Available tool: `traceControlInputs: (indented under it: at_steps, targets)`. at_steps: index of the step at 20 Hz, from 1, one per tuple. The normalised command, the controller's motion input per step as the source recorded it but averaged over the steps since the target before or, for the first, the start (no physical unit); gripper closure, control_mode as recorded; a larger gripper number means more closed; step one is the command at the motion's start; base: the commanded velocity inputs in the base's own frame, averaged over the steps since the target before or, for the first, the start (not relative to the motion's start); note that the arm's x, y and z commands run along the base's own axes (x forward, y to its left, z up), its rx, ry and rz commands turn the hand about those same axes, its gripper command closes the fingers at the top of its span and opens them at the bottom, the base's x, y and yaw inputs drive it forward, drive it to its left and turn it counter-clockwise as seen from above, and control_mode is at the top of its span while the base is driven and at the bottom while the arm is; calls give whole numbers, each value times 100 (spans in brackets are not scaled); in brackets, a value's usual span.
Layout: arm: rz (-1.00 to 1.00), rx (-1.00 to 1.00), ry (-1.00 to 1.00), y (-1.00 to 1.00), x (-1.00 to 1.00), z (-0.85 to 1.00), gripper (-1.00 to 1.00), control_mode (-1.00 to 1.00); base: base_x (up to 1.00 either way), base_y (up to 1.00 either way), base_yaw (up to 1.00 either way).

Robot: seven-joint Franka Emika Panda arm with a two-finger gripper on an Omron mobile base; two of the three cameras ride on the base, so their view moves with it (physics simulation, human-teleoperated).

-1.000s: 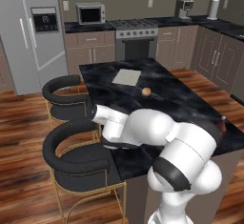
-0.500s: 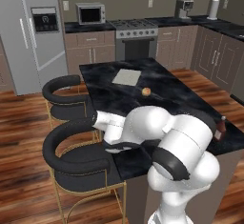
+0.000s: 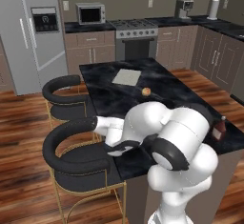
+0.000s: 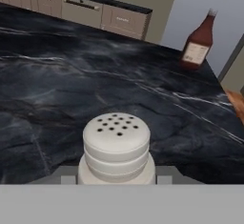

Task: Move the shaker and ketchup from the cabinet to the dining counter.

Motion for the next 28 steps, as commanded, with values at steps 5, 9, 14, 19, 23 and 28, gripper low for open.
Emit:
traceControlInputs:
  at_steps: [5, 9, 14, 19, 23, 28]
  targets:
    - [0, -2, 0, 0, 0, -19, 100, -100, 0, 0, 0]
    - [0, -1, 0, 0, 0, -28, 100, -100, 0, 0, 0]
    - [0, 0, 0, 0, 0, -26, 100, -100, 0, 0, 0]
    - [0, -1, 0, 0, 0, -27, 100, -100, 0, 0, 0]
    - [0, -2, 0, 0, -3, -30, -100, -100, 0, 0, 0]
    - [0, -1, 0, 1, -9, -27, -100, -100, 0, 0, 0]
